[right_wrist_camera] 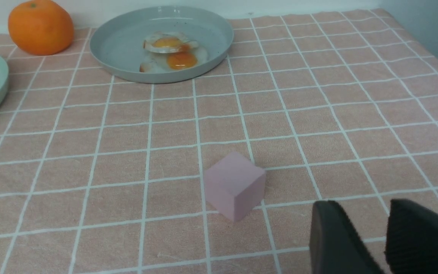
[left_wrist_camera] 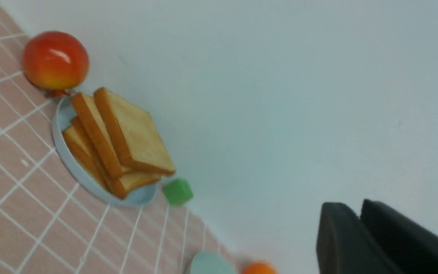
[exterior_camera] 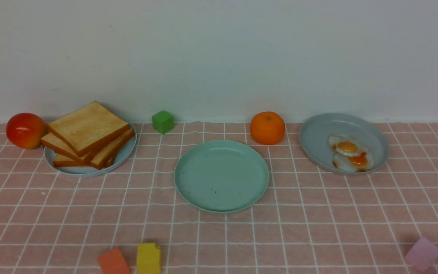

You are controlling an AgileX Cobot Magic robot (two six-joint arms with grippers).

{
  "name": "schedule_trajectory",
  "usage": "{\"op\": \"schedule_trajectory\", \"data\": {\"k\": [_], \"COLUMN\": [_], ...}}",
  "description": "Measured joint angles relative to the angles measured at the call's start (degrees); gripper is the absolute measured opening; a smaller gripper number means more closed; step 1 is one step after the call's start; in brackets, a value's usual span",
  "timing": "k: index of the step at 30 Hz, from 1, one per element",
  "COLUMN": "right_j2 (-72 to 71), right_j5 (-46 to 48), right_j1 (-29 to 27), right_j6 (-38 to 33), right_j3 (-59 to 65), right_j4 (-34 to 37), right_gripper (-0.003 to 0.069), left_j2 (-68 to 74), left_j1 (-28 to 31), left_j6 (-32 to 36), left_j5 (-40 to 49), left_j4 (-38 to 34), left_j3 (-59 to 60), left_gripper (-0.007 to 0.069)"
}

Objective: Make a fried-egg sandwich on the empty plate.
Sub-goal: Use the left arm to grab a slice of bread

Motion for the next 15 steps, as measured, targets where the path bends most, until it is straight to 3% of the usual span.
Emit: {"op": "schedule_trajectory", "data": {"k": [2,6,8,11,15], "right_j2": [0.0,0.0,0.0,0.0,0.0], "right_j5": [0.0,0.0,0.0,0.0,0.0], "right_j1": [0.0,0.0,0.0,0.0,0.0], "right_j6": [0.0,0.0,0.0,0.0,0.0], "right_j3": [0.0,0.0,0.0,0.0,0.0], "right_j4": [0.0,0.0,0.0,0.0,0.0], "right_gripper": [0.0241,0.0241,0.0241,0.0241,0.0241], "left_j2": [5.0,19.1,28.0,35.8,46.9], "left_j1": [0.0,-1.0,-5.3,-11.6,-18.9], "left_j6": [3.7,16.8,21.5,23.0,23.8], "left_j5": [7.7,25.7,34.0,41.0,43.8], "left_j4": [3.1,6.7,7.0,7.0,7.4], "left_j3": [-5.7,-18.5,-25.6,-32.3,-39.2], "left_gripper": [-0.0010,-0.0013,-0.0013,-0.0013,-0.0013]}}
